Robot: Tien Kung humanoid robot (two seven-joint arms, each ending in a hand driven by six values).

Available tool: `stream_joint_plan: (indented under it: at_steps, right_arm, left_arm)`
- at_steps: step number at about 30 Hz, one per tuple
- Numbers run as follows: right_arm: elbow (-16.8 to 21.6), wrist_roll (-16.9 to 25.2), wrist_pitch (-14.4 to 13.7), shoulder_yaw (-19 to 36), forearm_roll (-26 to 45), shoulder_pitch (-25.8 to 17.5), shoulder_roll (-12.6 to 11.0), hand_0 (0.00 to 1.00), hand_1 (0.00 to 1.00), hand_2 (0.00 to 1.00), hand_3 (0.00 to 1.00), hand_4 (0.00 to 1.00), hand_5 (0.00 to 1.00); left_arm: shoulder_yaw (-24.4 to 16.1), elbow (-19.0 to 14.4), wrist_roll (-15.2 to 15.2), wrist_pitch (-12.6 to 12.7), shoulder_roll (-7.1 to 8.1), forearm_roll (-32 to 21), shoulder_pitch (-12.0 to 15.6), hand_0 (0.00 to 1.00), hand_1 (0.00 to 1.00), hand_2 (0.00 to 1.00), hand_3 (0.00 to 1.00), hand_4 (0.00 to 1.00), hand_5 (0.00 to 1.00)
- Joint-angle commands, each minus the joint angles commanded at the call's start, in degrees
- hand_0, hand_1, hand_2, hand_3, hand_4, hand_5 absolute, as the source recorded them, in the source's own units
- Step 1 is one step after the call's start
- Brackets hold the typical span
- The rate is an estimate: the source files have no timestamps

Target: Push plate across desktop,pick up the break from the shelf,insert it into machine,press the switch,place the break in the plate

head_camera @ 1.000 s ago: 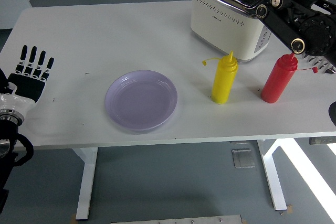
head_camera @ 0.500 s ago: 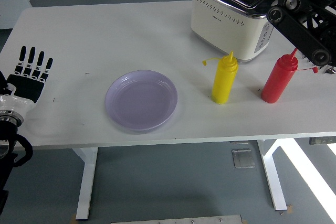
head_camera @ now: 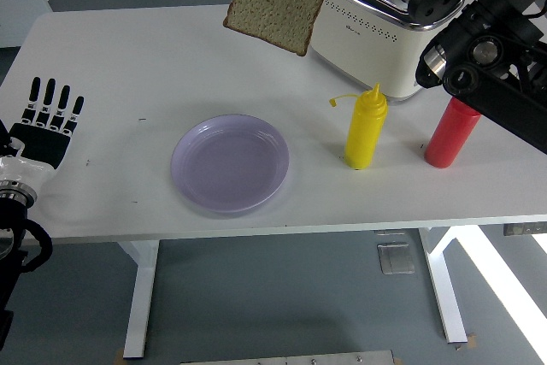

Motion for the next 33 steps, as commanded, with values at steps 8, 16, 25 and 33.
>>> stream_joint_plan:
  at_steps: [8, 16, 25, 33]
  right_arm:
    - [1.90, -0.86, 0.10, -4.01, 10.14, -1.17, 3.18, 0.474, 0.490, 0.419, 0.428, 0.204, 0.002]
    - [-1.70, -1.42, -0.12, -8.28, 14.44, -3.07, 7.54, 0.466, 0.487, 0.421, 0.431, 0.212, 0.002]
    - [-8.47, -0.88, -1.23, -14.63, 18.37, -2.99, 10.52, 0.461, 0.483, 0.421, 0.430, 0.222, 0.002]
    - [-13.83, 0.31, -2.10, -17.98, 19.58, -2.57, 12.66, 0.459, 0.481, 0.422, 0.432, 0.224, 0.002]
  left_arm:
    - [0.07, 0.07, -0.11, 0.03, 0.02, 0.20, -0.05, 0.821, 0.743, 0.709, 0.755, 0.785, 0.970]
    - [0.08, 0.19, -0.26, 0.09, 0.00, 0.36, -0.06, 0.821, 0.744, 0.709, 0.755, 0.785, 0.969]
    - [0.31, 0.52, -0.49, 0.17, 0.03, 0.33, -0.30, 0.821, 0.744, 0.709, 0.756, 0.786, 0.969]
    - [0.75, 0.85, -0.81, 0.31, 0.04, 0.22, -0.62, 0.822, 0.745, 0.711, 0.756, 0.786, 0.969]
